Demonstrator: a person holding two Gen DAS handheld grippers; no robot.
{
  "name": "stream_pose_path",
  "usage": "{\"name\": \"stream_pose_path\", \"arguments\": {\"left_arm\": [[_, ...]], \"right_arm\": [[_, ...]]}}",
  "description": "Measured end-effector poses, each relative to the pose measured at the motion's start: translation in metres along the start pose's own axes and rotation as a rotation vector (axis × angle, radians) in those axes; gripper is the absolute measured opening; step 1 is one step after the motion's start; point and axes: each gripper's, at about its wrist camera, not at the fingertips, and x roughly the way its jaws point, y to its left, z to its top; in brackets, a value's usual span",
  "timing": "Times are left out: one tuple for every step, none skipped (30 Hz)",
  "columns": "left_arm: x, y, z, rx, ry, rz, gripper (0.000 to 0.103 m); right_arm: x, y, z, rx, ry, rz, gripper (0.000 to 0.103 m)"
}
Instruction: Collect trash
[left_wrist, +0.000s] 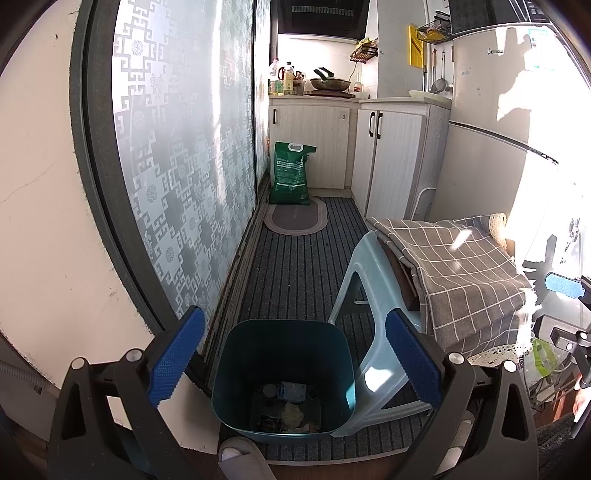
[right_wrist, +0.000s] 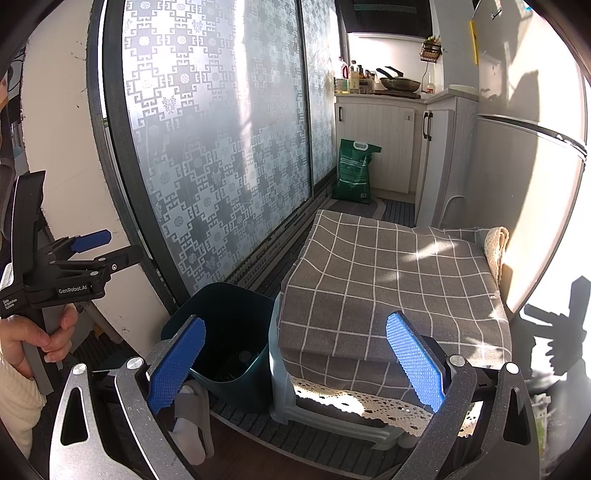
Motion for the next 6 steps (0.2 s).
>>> {"name": "stream_pose_path", "arguments": {"left_arm": [[0.0000, 0.0001, -0.0001, -0.001, 0.001, 0.000, 0.100], [0.0002, 0.0001, -0.0001, -0.001, 0.002, -0.001, 0.100], [0.0001, 0.0001, 0.0000, 0.000, 0.002, -0.002, 0.100], [0.0001, -0.0011, -0.0005, 0.001, 0.002, -0.003, 0.100], [0.0000, -0.0014, -0.0006, 0.003, 0.002, -0.004, 0.100], [-0.0001, -0.0019, -0.0007, 0.004, 0.003, -0.006, 0.100]], "right_arm": [[-0.0002, 0.0001, 0.0002, 0.001, 0.000, 0.000, 0.099], [-0.0002, 0.0000, 0.0001, 0.000, 0.000, 0.000, 0.100], [-0.0002, -0.0003, -0.0001, 0.000, 0.000, 0.001, 0.100], [-0.0003, -0.0002, 0.0000, 0.000, 0.000, 0.001, 0.100], [-0.0001, -0.0004, -0.0001, 0.000, 0.000, 0.001, 0.099], [-0.0001, -0.0004, -0.0001, 0.000, 0.000, 0.001, 0.099]]}}
